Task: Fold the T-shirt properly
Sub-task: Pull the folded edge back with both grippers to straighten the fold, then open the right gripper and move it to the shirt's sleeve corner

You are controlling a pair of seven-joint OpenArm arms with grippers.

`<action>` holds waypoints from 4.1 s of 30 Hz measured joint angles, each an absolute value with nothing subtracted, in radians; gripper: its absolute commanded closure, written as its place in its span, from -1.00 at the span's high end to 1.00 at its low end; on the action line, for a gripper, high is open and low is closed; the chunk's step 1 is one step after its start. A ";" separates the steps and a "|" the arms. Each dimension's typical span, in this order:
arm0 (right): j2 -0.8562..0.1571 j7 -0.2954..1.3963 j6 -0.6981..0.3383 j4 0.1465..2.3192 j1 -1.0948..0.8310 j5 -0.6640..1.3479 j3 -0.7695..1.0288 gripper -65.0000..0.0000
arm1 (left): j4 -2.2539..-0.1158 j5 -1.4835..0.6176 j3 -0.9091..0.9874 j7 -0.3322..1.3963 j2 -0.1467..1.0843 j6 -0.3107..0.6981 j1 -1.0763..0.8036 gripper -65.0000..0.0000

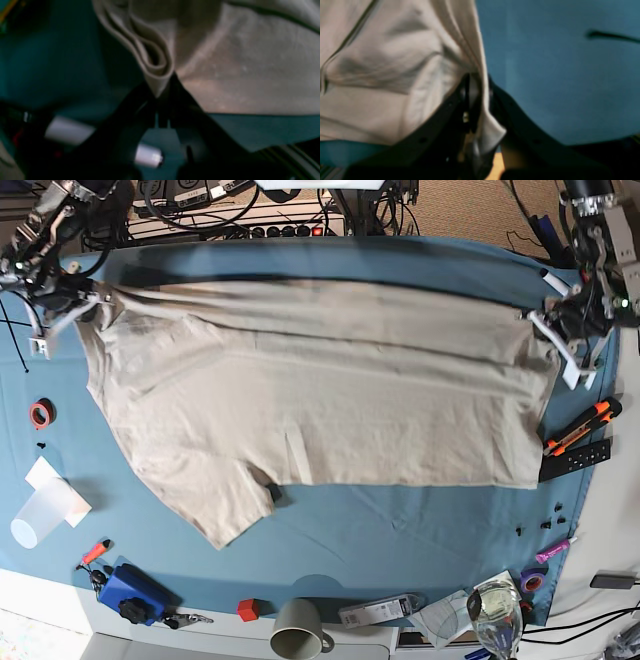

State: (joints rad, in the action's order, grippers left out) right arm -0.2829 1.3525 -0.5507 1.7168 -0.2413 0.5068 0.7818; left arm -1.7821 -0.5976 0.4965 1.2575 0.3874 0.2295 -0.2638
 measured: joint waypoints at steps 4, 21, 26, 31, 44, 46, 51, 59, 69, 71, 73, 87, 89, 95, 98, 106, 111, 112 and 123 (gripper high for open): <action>-0.280 1.363 -0.559 1.717 -0.241 0.513 0.822 -1.00 | -1.789 -0.621 0.535 1.255 0.388 0.229 -0.308 -1.00; -0.286 1.398 -0.577 1.717 -0.247 0.591 0.826 -0.57 | -1.799 -0.628 0.545 1.255 0.394 0.236 -0.334 -0.17; -0.289 1.399 -0.580 1.717 -0.297 0.622 0.829 -0.51 | -1.848 -0.598 0.545 1.283 0.393 0.237 -0.342 -0.17; -0.325 1.410 -0.581 1.760 -0.308 0.659 0.830 -0.51 | -1.951 -0.596 0.545 1.263 0.393 0.237 -0.340 -0.17; -0.346 1.406 -0.652 1.846 -0.411 0.655 0.830 -0.50 | -1.973 -0.587 0.545 1.241 0.393 0.237 -0.368 -0.17; -0.346 1.406 -0.656 1.845 -0.452 0.654 0.830 -0.34 | -1.973 -0.588 0.545 1.240 0.393 0.237 -0.373 -0.17; -0.346 1.392 -0.656 1.845 -0.516 0.655 0.830 -0.15 | -1.973 -0.584 0.545 1.231 0.393 0.237 -0.373 -0.17; -0.346 1.330 -0.564 1.845 -0.490 0.656 0.830 -0.15 | -1.973 -0.584 0.545 1.225 0.393 0.237 -0.373 -0.17; -0.346 1.339 -0.588 1.845 -0.487 0.603 0.830 -0.15 | -1.973 -0.584 0.545 1.225 0.393 0.237 -0.373 -0.17; -0.346 1.343 -0.587 1.845 -0.487 0.604 0.830 -0.15 | -1.973 -0.584 0.545 1.225 0.393 0.237 -0.373 -0.17; -0.346 1.382 -0.561 1.846 -0.487 0.633 0.830 -0.15 | -1.973 -0.584 0.545 1.225 0.393 0.237 -0.373 -0.17; -0.346 1.253 -0.546 2.076 -0.485 0.629 0.962 -0.15 | -1.973 -0.550 0.545 1.202 0.393 0.237 -0.374 -0.17; -0.346 1.124 -0.531 2.080 -0.475 0.629 0.976 -0.15 | -1.973 -0.550 0.545 1.191 0.393 0.237 -0.374 -0.17; -0.349 1.024 -0.521 2.077 -0.329 0.619 0.952 -0.15 | -1.973 -0.550 0.545 1.192 0.393 0.236 -0.368 -0.17; -0.349 1.021 -0.523 2.035 -0.268 0.545 0.883 -0.15 | -1.973 -0.551 0.545 1.194 0.393 0.236 -0.368 -0.17; -0.378 1.020 -0.526 1.803 -0.044 0.464 0.619 -0.15 | -1.973 -0.554 0.545 1.196 0.394 0.236 -0.368 -0.17; -0.431 1.024 -0.523 1.571 0.175 0.435 0.456 -0.15 | -1.973 -0.554 0.545 1.195 0.394 0.236 -0.368 -0.17; -0.434 1.023 -0.519 1.514 0.219 0.427 0.429 -0.15 | -1.973 -0.554 0.545 1.195 0.394 0.236 -0.368 -0.17; -0.443 0.884 -0.562 0.955 0.618 0.312 0.112 -0.15 | -1.973 -0.558 0.545 1.192 0.394 0.236 -0.368 -0.17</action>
